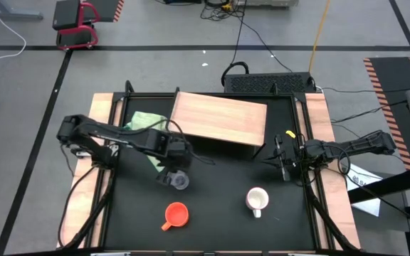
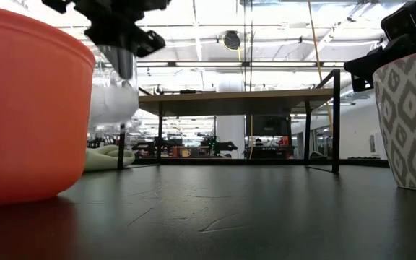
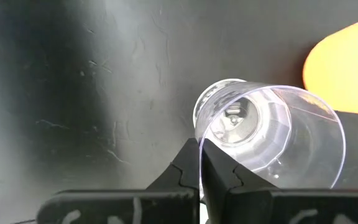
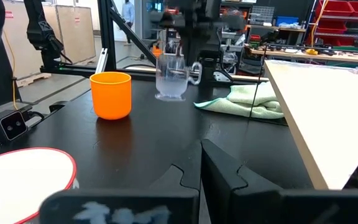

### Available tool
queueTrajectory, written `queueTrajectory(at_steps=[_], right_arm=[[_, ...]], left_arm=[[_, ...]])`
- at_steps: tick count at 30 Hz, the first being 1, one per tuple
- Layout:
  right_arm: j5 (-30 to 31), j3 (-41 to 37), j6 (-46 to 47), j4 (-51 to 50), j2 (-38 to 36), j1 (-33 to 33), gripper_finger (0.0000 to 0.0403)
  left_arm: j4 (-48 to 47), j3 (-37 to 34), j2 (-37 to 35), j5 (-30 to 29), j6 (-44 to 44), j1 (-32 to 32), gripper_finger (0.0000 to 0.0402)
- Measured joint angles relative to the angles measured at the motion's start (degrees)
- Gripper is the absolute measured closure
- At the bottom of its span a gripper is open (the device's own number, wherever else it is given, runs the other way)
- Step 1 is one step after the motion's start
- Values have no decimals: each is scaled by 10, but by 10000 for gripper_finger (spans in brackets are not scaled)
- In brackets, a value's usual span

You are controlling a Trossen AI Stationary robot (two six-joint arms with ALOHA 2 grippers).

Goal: Stack small to large cups/mugs on shelf
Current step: Put the transparent mug on the shelf

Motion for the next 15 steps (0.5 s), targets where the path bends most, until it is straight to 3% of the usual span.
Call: queueTrajectory(at_steps=[5, 15], right_arm=[[0, 0, 0, 0, 0, 0, 403], [0, 0, -1, 0, 0, 0, 403]], left_arm=[[6, -47, -47, -13, -7, 12, 401], [119, -220, -201, 7, -63, 37, 401]])
